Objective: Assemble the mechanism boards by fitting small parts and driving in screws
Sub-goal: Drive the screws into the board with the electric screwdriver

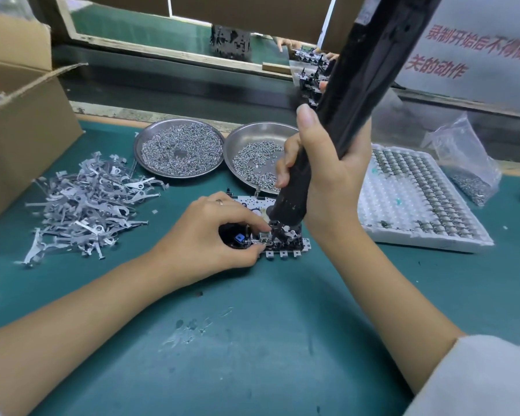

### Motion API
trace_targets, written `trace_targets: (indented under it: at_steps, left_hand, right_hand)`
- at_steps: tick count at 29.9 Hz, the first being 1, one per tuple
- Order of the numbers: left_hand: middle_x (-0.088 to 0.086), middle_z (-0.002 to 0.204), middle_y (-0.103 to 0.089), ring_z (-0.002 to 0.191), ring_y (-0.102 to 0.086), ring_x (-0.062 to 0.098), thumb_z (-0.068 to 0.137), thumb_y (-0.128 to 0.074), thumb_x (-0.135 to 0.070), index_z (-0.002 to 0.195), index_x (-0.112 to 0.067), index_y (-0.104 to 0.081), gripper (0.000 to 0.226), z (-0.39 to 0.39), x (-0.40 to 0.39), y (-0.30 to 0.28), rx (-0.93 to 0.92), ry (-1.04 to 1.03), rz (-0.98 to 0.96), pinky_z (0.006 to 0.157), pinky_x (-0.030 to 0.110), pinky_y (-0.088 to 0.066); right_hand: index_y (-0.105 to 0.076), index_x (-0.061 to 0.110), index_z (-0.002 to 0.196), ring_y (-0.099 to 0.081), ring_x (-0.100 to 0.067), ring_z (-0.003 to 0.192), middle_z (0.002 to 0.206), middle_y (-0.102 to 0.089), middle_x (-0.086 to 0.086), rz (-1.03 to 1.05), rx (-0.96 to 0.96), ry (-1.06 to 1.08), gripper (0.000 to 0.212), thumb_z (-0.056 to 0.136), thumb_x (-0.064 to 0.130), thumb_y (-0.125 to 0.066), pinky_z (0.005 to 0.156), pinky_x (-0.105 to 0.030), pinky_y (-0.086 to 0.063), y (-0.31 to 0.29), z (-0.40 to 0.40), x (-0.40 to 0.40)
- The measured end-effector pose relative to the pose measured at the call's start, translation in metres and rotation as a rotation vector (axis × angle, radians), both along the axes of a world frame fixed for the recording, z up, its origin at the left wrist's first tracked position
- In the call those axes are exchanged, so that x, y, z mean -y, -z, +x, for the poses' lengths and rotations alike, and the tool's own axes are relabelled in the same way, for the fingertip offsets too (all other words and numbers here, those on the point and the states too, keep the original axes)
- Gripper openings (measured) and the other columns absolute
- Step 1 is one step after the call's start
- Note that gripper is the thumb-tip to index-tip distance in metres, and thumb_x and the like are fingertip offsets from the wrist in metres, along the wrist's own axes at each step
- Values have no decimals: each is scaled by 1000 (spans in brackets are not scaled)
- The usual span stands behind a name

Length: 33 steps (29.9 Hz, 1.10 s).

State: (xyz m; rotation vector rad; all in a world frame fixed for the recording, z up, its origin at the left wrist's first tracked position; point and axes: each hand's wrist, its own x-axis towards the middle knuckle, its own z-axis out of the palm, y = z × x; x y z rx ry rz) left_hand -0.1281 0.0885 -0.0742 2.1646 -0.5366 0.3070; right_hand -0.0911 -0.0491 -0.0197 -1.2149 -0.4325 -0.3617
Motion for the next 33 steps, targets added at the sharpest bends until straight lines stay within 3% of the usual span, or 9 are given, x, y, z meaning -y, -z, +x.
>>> trace_targets:
  at_steps: [5, 8, 10, 13, 17, 19, 22, 28, 33]
  left_hand:
    - [-14, 79, -69, 82, -56, 13, 66, -84, -9, 88, -17, -77, 25, 1, -1, -1, 16, 12, 18, 79, 16, -42]
    - [-16, 83, -69, 84, -58, 8, 69, -82, -23, 93, -19, -76, 25, 0, -1, 0, 0, 21, -11, 80, 15, -42]
    - [-17, 84, -67, 84, -59, 5, 75, -75, -28, 96, -24, -73, 22, 1, -2, 1, -21, -16, -106, 79, 13, -43]
    - [-15, 89, -69, 82, -61, 1, 87, -66, -21, 98, -30, -69, 15, 5, -5, 2, 24, -160, -240, 80, 14, -45]
    - [-10, 87, -67, 83, -58, -9, 96, -52, -18, 100, -28, -66, 18, 11, -11, 1, 83, -285, -350, 81, 8, -41]
    - [-11, 85, -67, 83, -58, -8, 97, -49, -21, 103, -28, -65, 19, 11, -13, 3, 99, -318, -340, 82, 11, -42]
    - [-15, 81, -67, 81, -58, -4, 97, -48, -22, 103, -35, -63, 21, 11, -14, 4, 96, -320, -343, 82, 18, -45]
    - [-11, 82, -66, 81, -57, 13, 96, -49, -23, 98, -41, -62, 22, 9, -11, 4, 71, -311, -366, 71, 24, -43]
    - [-9, 84, -66, 80, -57, 15, 96, -50, -19, 97, -37, -63, 22, 6, -7, 4, 82, -299, -333, 63, 10, -39]
  right_hand:
    - [-44, 19, 105, -58, -17, 56, 72, -56, -3, -92, 39, 19, 32, 82, 27, -66, 56, -29, -49, 4, -3, 11]
    - [-41, 20, 118, -54, -1, 82, 88, -52, 7, -137, 166, 288, 36, 86, 23, -57, 77, -19, -44, 18, -8, 26]
    - [-46, 22, 106, -48, 1, 79, 85, -47, 10, -164, 257, 493, 19, 88, 16, -50, 75, -18, -40, 28, -15, 33]
    - [-61, 12, 95, -55, -9, 78, 83, -57, 2, -621, 389, 423, 15, 90, 17, -49, 72, -25, -45, 45, -30, 29]
    - [-60, 15, 123, -50, -35, 114, 126, -55, -13, -1483, 415, 147, 41, 93, 41, -50, 90, -44, -43, 60, -44, 1]
    - [-60, 21, 123, -47, -39, 118, 132, -52, -11, -1650, 451, 193, 38, 96, 42, -44, 92, -46, -42, 60, -51, -4]
    - [-64, 23, 115, -53, -36, 114, 130, -56, -6, -1687, 468, 221, 35, 97, 39, -39, 90, -42, -46, 54, -68, 2]
    - [-73, 28, 91, -66, -29, 98, 109, -69, -3, -1580, 507, 274, 16, 75, 27, -70, 77, -33, -53, 56, -114, 56]
    - [-77, 20, 89, -65, -37, 100, 106, -70, -10, -1610, 381, 551, 46, 99, 33, -34, 76, -48, -55, 59, -130, 148]
